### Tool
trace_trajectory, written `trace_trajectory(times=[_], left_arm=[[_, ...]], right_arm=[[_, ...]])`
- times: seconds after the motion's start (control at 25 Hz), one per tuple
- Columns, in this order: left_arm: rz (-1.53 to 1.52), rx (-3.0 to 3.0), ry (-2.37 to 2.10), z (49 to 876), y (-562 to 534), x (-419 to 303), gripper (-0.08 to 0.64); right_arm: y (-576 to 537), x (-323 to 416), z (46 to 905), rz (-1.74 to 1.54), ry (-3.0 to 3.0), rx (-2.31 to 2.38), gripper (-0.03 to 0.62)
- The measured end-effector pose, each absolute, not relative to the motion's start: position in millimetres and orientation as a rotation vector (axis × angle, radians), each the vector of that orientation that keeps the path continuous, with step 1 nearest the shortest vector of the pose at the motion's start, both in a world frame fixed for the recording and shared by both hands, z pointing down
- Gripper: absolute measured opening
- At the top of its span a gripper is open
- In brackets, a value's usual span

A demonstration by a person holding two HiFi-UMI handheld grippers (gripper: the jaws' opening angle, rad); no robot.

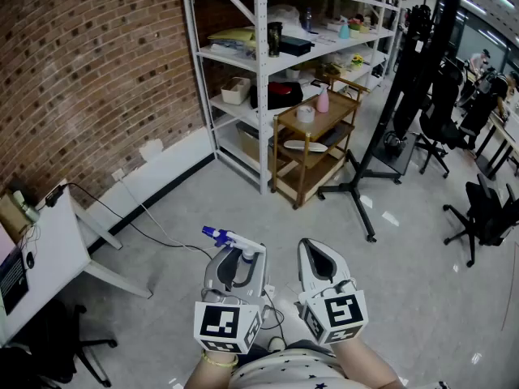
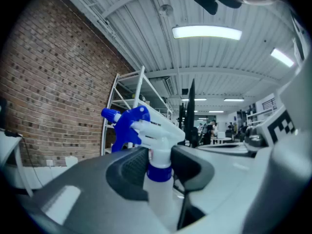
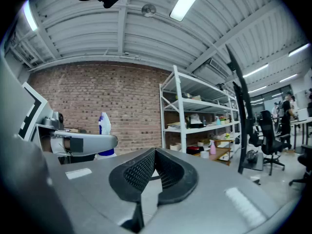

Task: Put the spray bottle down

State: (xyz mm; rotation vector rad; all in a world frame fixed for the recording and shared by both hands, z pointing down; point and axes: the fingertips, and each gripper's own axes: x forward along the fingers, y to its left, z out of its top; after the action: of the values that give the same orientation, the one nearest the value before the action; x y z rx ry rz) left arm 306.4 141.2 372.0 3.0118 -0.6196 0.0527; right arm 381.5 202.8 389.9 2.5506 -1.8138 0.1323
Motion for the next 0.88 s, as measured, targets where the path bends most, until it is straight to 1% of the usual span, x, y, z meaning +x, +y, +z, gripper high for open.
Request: trace_trajectory(times=[0.2, 0.44, 0.88], left_arm=[[0.040, 2.970, -0.776, 364, 89, 251, 0.138], [0.053, 2.869, -1.091, 359, 21, 150, 0.138], [0.044, 2.696, -1.486, 365, -99, -69, 0.138]], right_arm=[[144, 326, 391, 0.195, -1.958, 2.402, -0.002], [57, 240, 378, 0.173, -2.205, 2.157, -0.002], [-87, 12, 381, 0.060, -2.522, 1.741, -0.002]])
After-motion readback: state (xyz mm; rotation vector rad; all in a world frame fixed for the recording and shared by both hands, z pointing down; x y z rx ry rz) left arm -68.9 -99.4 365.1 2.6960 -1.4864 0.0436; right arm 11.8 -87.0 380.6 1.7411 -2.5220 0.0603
